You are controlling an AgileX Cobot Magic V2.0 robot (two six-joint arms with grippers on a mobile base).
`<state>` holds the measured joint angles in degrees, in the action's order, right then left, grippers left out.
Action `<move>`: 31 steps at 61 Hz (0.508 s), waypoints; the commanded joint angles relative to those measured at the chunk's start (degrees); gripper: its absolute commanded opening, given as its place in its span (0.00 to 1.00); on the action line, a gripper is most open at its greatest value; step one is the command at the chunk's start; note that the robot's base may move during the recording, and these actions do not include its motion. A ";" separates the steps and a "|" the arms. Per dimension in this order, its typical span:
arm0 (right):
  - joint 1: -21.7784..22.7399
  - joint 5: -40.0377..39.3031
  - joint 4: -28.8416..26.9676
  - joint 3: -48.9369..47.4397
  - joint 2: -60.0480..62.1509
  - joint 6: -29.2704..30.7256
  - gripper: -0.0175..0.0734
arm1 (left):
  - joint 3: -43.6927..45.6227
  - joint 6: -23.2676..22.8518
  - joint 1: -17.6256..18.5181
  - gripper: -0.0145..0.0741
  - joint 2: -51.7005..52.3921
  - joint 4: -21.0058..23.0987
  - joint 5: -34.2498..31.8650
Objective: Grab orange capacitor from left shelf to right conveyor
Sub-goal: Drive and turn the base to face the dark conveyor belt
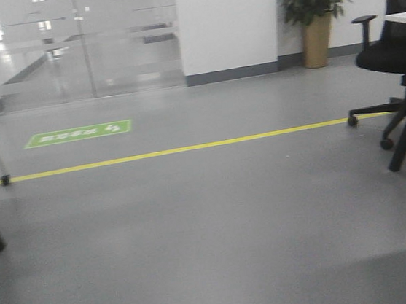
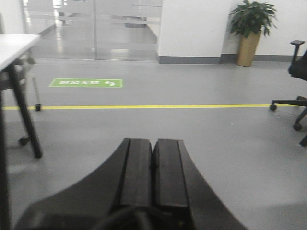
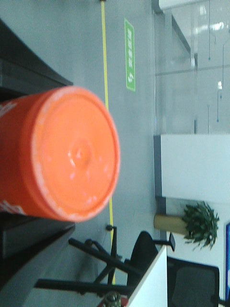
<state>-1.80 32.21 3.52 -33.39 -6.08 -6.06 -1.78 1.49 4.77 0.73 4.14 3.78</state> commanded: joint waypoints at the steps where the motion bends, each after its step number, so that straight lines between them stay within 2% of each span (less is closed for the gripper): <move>1: 0.39 -5.15 0.82 -1.67 -0.99 0.12 0.27 | 0.18 -0.09 -0.04 0.02 0.62 0.10 -5.17; 31: 0.39 -5.15 0.82 -1.67 -0.99 0.12 0.27 | 0.18 -0.09 -0.04 0.02 0.62 0.10 -5.17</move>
<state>-1.80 32.21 3.52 -33.39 -6.08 -6.06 -1.78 1.49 4.77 0.73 4.14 3.78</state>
